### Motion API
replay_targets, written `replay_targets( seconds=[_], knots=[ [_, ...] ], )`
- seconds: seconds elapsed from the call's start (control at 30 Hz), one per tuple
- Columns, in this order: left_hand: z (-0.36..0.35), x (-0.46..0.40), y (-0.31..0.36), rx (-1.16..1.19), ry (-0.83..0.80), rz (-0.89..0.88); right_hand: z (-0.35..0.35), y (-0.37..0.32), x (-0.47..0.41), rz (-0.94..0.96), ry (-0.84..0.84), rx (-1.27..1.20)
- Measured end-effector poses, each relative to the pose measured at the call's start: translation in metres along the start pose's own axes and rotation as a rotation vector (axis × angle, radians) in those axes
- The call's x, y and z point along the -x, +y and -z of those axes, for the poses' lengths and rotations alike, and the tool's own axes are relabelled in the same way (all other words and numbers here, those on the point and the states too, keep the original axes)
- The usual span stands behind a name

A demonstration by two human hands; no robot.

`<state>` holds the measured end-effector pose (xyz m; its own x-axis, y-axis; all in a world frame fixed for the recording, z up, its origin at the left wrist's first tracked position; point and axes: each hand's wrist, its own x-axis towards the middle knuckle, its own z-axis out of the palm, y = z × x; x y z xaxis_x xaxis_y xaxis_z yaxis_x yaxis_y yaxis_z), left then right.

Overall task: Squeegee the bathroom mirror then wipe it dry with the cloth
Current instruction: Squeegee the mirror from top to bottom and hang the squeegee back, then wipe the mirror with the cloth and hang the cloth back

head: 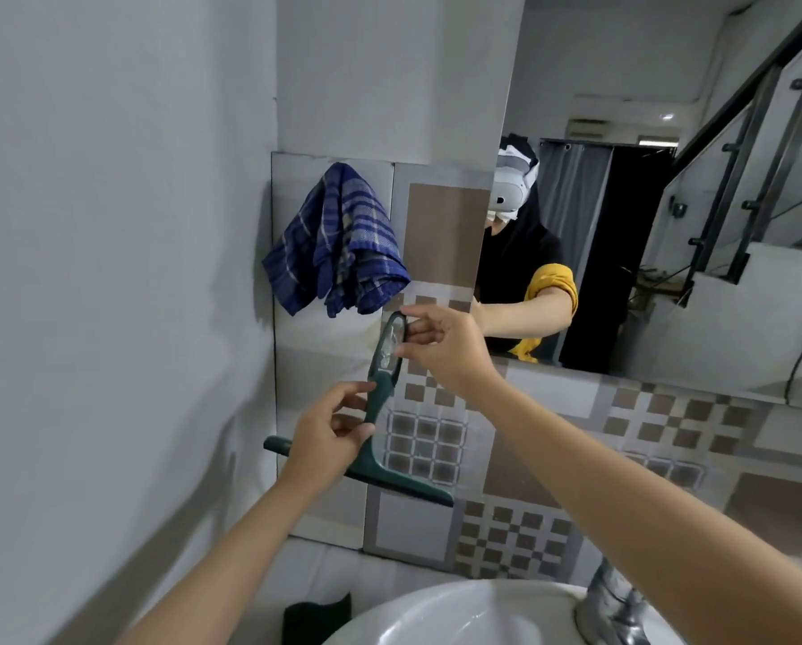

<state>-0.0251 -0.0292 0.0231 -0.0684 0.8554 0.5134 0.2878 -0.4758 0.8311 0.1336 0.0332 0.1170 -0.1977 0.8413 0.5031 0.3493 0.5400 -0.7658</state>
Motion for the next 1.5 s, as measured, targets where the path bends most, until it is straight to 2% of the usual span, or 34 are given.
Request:
replay_targets(
  seconds=[0.17,0.43,0.53,0.63,0.77,0.83,0.97,1.07,1.2,1.37,1.5],
  knots=[
    [-0.010,-0.005,-0.021,0.025,0.052,0.048,-0.011,0.012,-0.012,-0.014,-0.050,0.069],
    [-0.018,0.003,-0.040,-0.029,0.018,0.055,-0.020,0.032,0.001,-0.053,-0.109,0.152],
    [-0.015,0.002,-0.040,-0.017,0.027,0.070,-0.014,0.019,-0.001,0.002,0.008,0.189],
    [-0.006,-0.005,-0.022,0.001,0.088,0.026,-0.006,-0.004,-0.008,0.172,0.207,0.152],
    [0.006,-0.023,0.027,0.039,0.300,-0.157,0.002,-0.047,-0.027,0.325,0.340,0.101],
    [0.010,-0.032,0.047,0.072,0.371,-0.181,0.004,-0.069,-0.040,0.351,0.362,0.098],
    [0.017,-0.047,0.076,0.205,0.366,-0.121,0.002,-0.104,-0.070,0.261,0.246,0.136],
    [0.020,-0.056,0.092,0.344,0.299,-0.029,-0.004,-0.118,-0.089,0.145,0.127,0.164],
    [0.027,-0.068,0.106,0.488,0.212,0.006,-0.011,-0.133,-0.104,0.109,0.047,0.178],
    [0.036,-0.072,0.118,0.478,0.164,-0.025,-0.007,-0.154,-0.111,0.101,0.000,0.022],
    [0.045,-0.068,0.135,0.466,0.067,-0.021,0.006,-0.171,-0.098,0.150,-0.045,-0.161]
  ],
)
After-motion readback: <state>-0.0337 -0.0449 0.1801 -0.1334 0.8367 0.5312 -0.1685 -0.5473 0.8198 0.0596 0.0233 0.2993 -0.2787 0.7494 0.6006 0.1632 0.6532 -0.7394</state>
